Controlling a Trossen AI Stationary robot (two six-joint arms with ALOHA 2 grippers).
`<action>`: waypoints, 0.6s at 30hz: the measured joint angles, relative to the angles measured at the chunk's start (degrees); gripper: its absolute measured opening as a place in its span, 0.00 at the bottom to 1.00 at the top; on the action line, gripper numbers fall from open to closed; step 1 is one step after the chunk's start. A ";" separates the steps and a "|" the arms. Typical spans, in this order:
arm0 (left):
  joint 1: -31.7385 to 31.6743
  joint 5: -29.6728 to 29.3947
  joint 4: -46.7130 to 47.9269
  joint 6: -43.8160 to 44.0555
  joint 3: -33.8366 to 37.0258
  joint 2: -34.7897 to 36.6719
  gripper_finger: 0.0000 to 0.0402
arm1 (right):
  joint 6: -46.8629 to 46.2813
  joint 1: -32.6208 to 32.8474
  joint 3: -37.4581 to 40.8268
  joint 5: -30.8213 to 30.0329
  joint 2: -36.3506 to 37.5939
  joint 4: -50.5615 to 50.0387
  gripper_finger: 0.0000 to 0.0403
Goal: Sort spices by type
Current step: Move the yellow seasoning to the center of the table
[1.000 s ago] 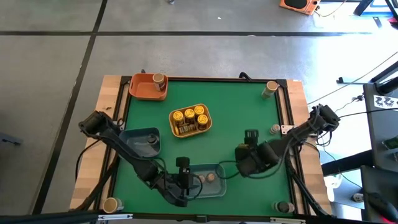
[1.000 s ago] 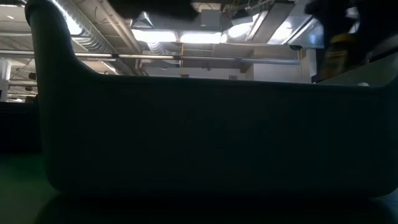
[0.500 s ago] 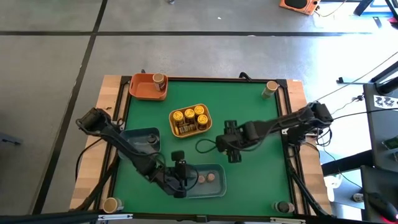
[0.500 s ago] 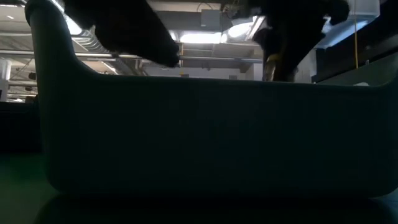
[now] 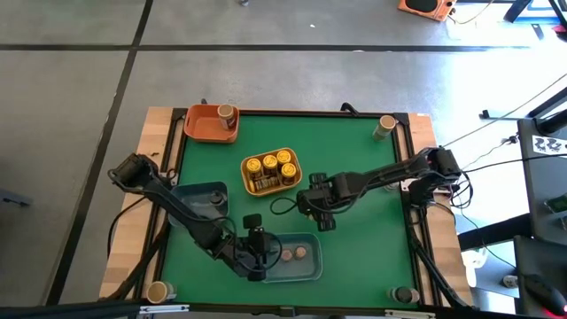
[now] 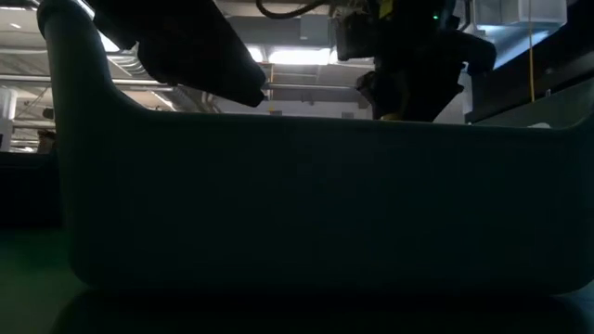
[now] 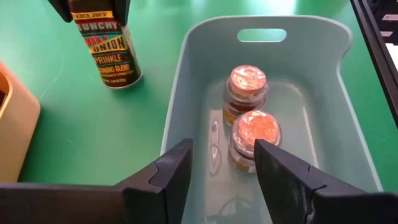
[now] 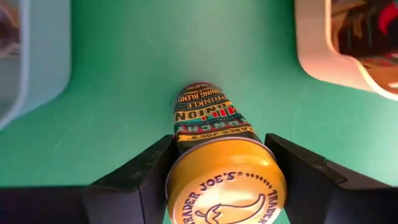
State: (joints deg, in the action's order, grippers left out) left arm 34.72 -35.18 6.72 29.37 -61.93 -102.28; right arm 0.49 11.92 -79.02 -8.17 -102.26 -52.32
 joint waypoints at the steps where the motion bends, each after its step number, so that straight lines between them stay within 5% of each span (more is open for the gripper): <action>1: 0.00 0.00 0.02 0.29 0.00 0.00 0.42 | 0.02 0.02 0.00 0.05 0.00 0.25 0.59; 9: -0.28 0.35 0.92 -0.62 0.00 1.46 0.42 | -0.05 0.04 -0.07 -1.75 0.53 0.27 0.72; 18: -1.24 -0.26 8.96 -0.95 -0.04 10.97 0.42 | -0.50 0.11 -6.05 -2.16 2.51 -6.83 0.80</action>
State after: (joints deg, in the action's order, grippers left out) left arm 33.48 -35.44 15.68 28.42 -61.98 -91.31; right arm -0.01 12.03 -85.08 -10.33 -99.75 -59.15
